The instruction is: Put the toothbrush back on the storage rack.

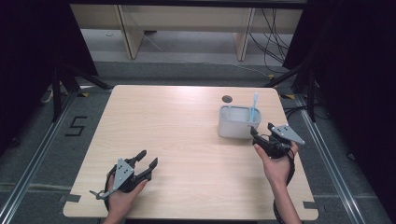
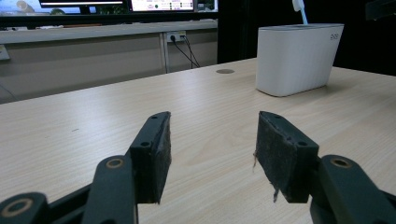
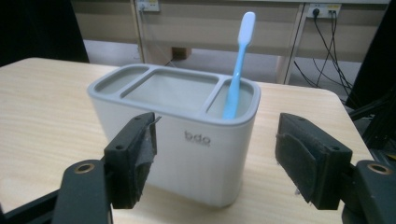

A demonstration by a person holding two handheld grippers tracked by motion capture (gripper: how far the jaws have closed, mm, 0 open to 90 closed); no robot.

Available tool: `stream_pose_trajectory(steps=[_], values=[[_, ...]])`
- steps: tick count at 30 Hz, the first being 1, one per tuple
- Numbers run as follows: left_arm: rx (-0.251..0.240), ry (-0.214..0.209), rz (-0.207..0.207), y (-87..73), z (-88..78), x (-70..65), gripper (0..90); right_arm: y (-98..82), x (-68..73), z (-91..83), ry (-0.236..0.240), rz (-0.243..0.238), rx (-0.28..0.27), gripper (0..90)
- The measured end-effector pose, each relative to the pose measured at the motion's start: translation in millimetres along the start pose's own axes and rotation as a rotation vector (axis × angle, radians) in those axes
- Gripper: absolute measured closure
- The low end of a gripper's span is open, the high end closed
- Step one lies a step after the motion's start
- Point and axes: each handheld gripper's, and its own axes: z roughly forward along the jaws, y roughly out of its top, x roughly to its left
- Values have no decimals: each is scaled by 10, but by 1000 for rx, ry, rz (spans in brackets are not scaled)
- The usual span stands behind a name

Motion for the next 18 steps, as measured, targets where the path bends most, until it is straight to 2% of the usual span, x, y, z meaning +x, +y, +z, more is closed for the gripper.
stream_pose_trajectory(steps=[6,7,8,10,11,13,14,17,18], values=[[-2,0,-1,-1,0,-2,448,-103,26,-144,12,-52,32,293],[-1,-1,0,0,-1,0,448,-128,37,-155,34,-44,38,292],[-1,0,0,0,0,0,448,-144,39,-199,24,-52,62,290],[0,0,-1,0,0,1,447,-201,71,-247,38,-23,64,289],[-1,1,-4,0,1,0,447,-221,53,-271,49,-60,68,288],[0,2,-5,-1,1,0,447,-276,80,-333,51,-55,88,288],[0,2,-5,-1,1,0,447,-308,84,-348,55,-69,84,288],[-1,0,-3,0,1,0,447,-369,101,-391,62,-66,100,288],[0,1,-1,0,0,1,447,-432,92,-410,74,-78,98,288]])
